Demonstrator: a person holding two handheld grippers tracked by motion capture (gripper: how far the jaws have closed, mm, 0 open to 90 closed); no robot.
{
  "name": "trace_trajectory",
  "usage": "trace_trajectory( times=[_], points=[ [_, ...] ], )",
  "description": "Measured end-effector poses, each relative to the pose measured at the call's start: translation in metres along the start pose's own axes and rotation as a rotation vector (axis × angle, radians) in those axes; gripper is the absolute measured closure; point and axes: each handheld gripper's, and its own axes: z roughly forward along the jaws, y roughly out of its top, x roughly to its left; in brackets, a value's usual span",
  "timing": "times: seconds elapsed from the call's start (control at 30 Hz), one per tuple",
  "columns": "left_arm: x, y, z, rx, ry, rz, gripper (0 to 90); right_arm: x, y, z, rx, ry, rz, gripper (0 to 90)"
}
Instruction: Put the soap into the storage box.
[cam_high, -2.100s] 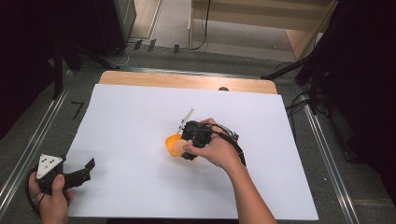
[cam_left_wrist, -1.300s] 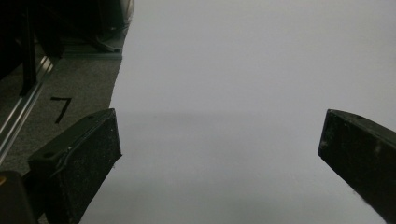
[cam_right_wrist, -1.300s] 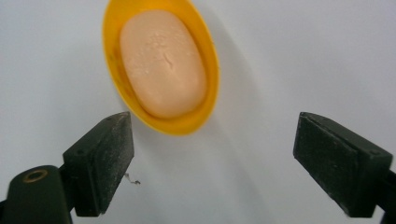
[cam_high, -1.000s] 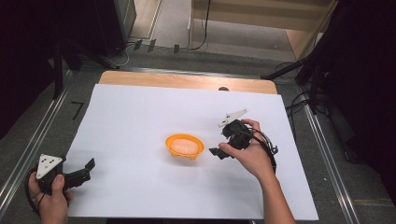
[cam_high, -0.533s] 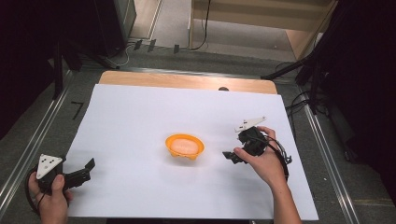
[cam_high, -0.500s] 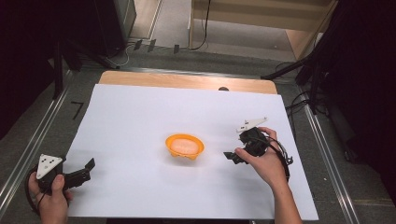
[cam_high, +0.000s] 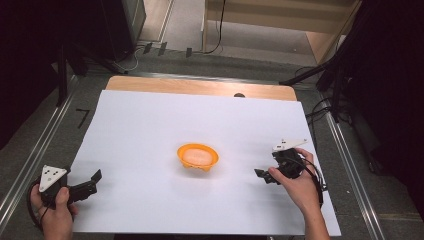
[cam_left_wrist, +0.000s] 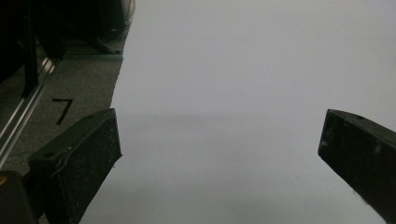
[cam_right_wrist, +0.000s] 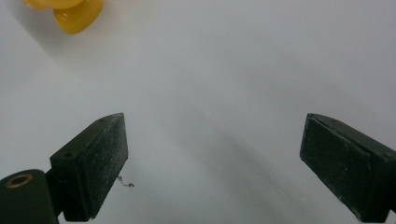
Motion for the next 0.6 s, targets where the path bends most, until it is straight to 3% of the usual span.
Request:
trace_trajectory(
  times=[0.2, 0.6],
  points=[
    [0.0, 0.0, 0.0, -0.001, 0.003, -0.001, 0.0, -0.009, -0.021, -0.008, -0.062, -0.009, 0.045, 8.3],
    [-0.001, 0.0, 0.0, -0.006, 0.005, -0.001, 0.0, -0.02, -0.061, -0.021, -0.115, -0.042, 0.119, 8.2]
  ],
)
